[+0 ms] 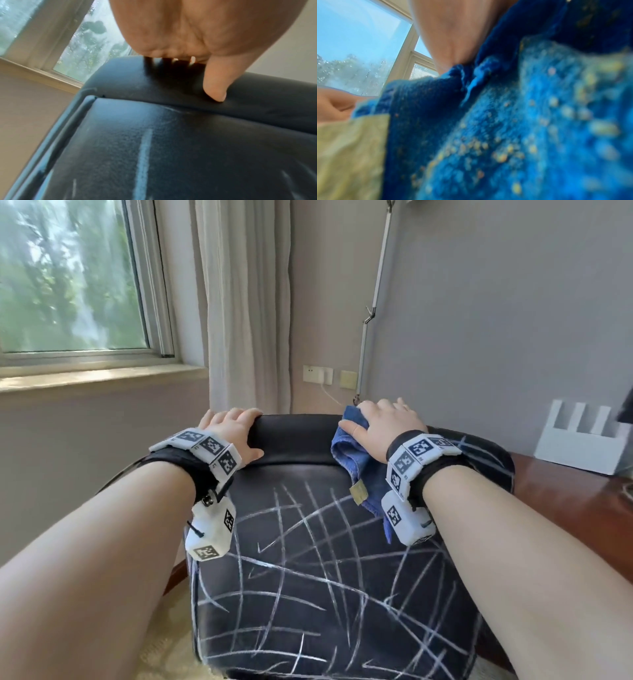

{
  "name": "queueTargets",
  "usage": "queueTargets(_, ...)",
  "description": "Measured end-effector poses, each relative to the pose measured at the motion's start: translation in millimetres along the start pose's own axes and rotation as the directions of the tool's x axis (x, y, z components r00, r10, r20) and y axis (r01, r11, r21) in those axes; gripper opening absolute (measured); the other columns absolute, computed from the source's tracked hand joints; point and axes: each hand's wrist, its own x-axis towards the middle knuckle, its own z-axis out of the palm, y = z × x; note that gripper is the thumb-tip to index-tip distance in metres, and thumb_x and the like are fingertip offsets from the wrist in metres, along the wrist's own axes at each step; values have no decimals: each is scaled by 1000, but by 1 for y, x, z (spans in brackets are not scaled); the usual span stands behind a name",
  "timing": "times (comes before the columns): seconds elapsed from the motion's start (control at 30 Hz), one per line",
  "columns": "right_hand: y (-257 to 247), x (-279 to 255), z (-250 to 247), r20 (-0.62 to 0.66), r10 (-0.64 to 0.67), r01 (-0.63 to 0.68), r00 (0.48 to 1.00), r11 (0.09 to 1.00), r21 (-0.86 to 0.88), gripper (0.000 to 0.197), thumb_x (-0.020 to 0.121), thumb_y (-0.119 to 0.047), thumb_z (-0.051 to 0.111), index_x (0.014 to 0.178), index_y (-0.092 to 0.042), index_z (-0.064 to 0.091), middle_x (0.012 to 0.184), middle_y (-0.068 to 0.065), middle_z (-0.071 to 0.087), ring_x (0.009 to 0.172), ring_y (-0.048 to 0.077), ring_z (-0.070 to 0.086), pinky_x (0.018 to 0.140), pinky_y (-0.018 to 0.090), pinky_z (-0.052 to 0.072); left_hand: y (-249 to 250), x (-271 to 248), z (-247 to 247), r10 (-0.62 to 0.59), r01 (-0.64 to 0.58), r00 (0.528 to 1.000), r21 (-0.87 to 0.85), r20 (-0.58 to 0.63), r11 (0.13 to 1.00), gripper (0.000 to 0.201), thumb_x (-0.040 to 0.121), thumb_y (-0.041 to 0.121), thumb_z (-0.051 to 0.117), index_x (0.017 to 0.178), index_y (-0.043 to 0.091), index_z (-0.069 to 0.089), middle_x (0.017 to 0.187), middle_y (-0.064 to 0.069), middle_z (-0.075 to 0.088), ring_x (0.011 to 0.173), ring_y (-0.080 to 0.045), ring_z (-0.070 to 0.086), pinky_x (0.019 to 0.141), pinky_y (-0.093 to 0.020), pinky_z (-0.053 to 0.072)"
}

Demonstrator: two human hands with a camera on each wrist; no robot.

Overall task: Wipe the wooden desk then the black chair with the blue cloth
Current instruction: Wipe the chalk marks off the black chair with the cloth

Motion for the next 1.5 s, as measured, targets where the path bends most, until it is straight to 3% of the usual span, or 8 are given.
queueTargets(0.1,34,-23,-12,51,61,-59,997,997,-44,58,93,-60,25,134,-21,38,131,9,47,123,28,42,100,36,30,41,12,4,31,-28,999,-53,42,998,71,86,29,61,145,26,22,149,-1,28,140,-23,18,116,-39,1)
queueTargets(0.27,87,-68,-38,168,187,-168,968,979,-118,56,94,-59,29,134,-21,36,133,8,44,123,27,42,96,37,35,136,4,4,186,-173,976,-115,114,978,78,87,20,58,150,23,11,157,1,8,145,-26,-2,115,-49,2)
queueTargets(0.43,150,-135,-62,243,313,-281,918,946,-160,62,94,-58,31,142,-19,27,139,10,38,127,28,40,99,38,34,269,-37,-1,530,-516,827,-122,189,848,62,101,21,35,151,18,-1,158,4,-9,145,-22,-11,115,-47,-3)
queueTargets(0.63,190,-245,-98,271,469,-418,841,880,-224,67,92,-55,42,143,-14,25,142,15,35,127,34,39,102,40,33,375,-122,-3,670,-623,730,-274,134,733,57,103,26,28,150,13,-2,159,1,-6,145,-19,-7,115,-39,-1)
queueTargets(0.83,181,-336,-159,287,428,-335,857,886,-322,61,96,-51,37,139,-8,38,138,13,47,124,29,45,98,31,32,404,-189,-36,661,-663,729,-57,178,746,57,104,32,26,151,15,0,159,3,0,145,-19,1,115,-46,7)
queueTargets(1.03,183,-404,-177,323,481,-439,815,876,-198,66,97,-50,32,150,-17,12,154,10,20,139,28,24,109,30,19,405,-243,-51,683,-675,700,-122,206,728,57,103,28,28,151,12,1,159,0,-3,146,-23,-1,115,-46,7)
queueTargets(1.17,188,-421,-178,321,487,-440,812,873,-212,66,96,-53,32,150,-23,10,158,6,-4,145,26,5,114,36,10,411,-264,-52,736,-699,651,-233,182,676,56,104,23,27,150,11,-1,159,-1,-5,146,-21,-3,116,-41,5)
queueTargets(1.5,185,-416,-188,344,498,-415,796,863,-290,60,99,-46,31,148,-12,21,149,9,33,134,26,34,104,29,26,428,-257,-51,720,-701,660,-170,214,693,59,103,34,27,150,21,-6,158,4,-8,146,-21,-2,115,-44,3)
